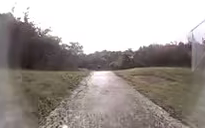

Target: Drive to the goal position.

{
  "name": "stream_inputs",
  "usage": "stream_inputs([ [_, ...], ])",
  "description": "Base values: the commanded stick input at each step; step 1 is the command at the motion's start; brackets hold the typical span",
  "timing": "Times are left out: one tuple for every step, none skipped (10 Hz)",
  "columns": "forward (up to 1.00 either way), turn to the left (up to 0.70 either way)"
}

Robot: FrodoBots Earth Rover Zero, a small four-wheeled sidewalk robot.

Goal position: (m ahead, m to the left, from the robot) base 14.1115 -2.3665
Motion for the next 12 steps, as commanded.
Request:
stream_inputs([
  [1.00,0.00],
  [1.00,0.00],
  [1.00,0.00],
  [1.00,0.00],
  [1.00,0.00],
  [1.00,0.00],
  [1.00,0.00],
  [1.00,0.00],
  [1.00,0.00],
  [1.00,0.00],
  [1.00,0.00],
  [1.00,0.00],
])
